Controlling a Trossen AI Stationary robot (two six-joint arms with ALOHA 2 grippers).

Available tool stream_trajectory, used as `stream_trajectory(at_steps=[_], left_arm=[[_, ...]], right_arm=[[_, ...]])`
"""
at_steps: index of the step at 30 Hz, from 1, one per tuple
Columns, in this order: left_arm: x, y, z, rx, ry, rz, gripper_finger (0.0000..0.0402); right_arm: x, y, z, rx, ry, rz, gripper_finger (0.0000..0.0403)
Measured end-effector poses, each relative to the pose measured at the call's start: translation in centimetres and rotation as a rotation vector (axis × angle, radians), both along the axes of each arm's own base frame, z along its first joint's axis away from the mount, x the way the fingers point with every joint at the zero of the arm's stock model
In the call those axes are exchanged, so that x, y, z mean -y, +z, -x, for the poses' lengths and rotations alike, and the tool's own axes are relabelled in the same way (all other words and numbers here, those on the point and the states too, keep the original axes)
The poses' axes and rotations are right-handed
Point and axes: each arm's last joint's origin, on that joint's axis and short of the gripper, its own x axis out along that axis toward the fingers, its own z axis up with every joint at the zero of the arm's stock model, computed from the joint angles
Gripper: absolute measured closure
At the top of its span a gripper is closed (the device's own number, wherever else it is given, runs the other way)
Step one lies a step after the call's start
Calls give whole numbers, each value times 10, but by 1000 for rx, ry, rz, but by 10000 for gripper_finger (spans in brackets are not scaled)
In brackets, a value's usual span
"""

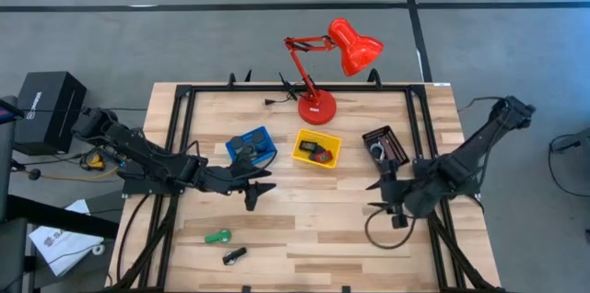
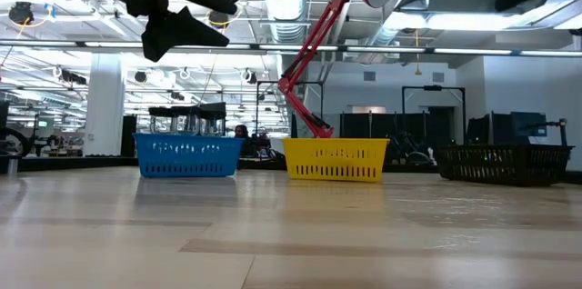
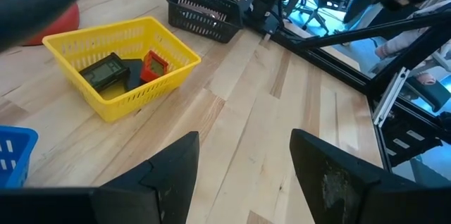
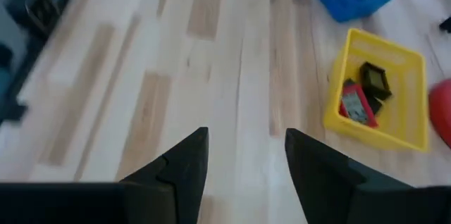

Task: Pick & Place Office items
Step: Put the black wrist watch into the black bin

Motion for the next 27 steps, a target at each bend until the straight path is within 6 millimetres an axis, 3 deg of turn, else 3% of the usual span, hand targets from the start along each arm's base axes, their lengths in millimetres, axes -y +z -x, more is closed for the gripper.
stream_trajectory(at_steps=[4, 11, 22, 27], left_arm=[[1, 2, -1, 18, -2, 7, 183], [2, 9, -3, 90, -22, -15, 183], [27, 25, 2, 228, -157, -117, 183], [42, 45, 2, 279, -226, -205, 183]], right_arm=[[8, -26, 6, 143, -5, -74, 223], [11, -62, 4, 388, 138, -2, 223], [21, -58, -10, 474, 258, -115, 223], [29, -59, -14, 463, 258, -119, 223]])
